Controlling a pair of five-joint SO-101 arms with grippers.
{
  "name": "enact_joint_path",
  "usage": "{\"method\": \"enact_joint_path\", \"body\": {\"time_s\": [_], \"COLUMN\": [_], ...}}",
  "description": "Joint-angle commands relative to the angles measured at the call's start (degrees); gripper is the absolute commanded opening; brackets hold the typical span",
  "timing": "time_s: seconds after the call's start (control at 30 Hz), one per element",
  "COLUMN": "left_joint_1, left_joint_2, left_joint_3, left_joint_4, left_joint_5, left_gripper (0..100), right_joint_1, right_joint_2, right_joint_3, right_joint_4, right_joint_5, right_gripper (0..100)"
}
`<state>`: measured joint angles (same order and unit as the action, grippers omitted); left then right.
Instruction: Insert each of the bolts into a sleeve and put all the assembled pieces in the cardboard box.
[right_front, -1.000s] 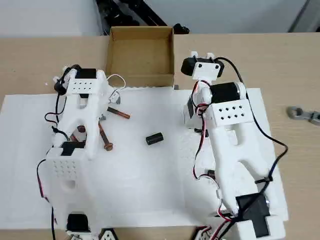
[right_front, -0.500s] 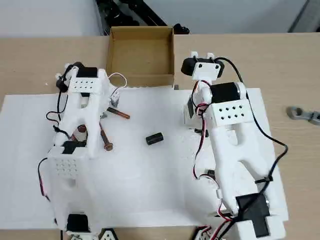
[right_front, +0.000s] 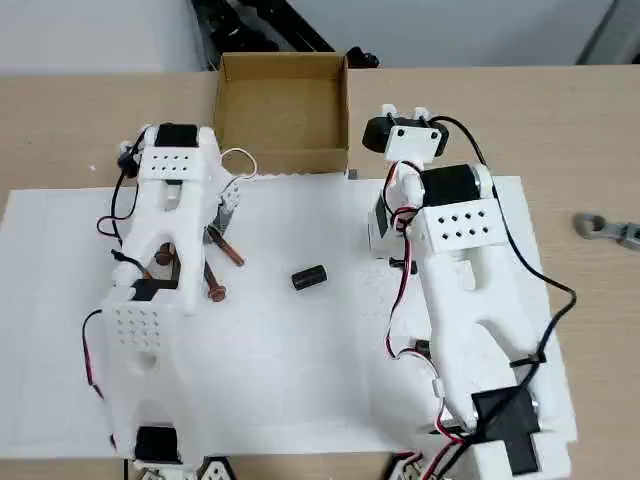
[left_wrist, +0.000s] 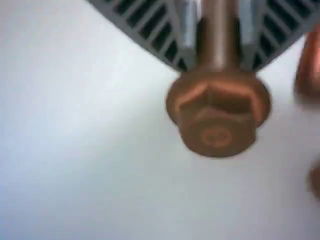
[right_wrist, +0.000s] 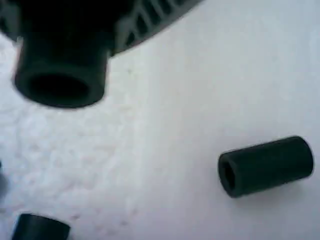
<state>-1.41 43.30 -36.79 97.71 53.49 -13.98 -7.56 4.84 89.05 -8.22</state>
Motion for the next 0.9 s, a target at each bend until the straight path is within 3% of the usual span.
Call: {"method": "enact_joint_path", "body": {"time_s": [0.0,0.2,0.33,0.5,0.87], "left_joint_1": [0.35,0.35,0.35,0.35,1.23], "left_joint_2": [-0.79,-5.89,-13.54,-26.90,-59.60], "left_joint_3": [-3.21,-0.57,0.84,5.41,25.80], "left_joint_4": [2.81,2.81,2.81,2.73,2.64], "left_joint_5": [-1.14,-4.57,-12.75,-24.26,-38.24], "left_gripper": [0,0,0,0,0], "right_joint_1": [0.31,0.40,0.31,0.31,-2.77], "right_joint_2": [-3.30,-3.30,-3.30,-3.30,-3.30], "right_joint_3": [-0.18,-0.18,-0.35,-0.53,-0.88], "right_joint_4": [0.48,0.57,0.48,0.13,-0.22], "right_joint_5": [0.44,0.44,0.35,0.00,0.00], "right_gripper": [0.7,0.7,0.7,0.7,0.7]}}
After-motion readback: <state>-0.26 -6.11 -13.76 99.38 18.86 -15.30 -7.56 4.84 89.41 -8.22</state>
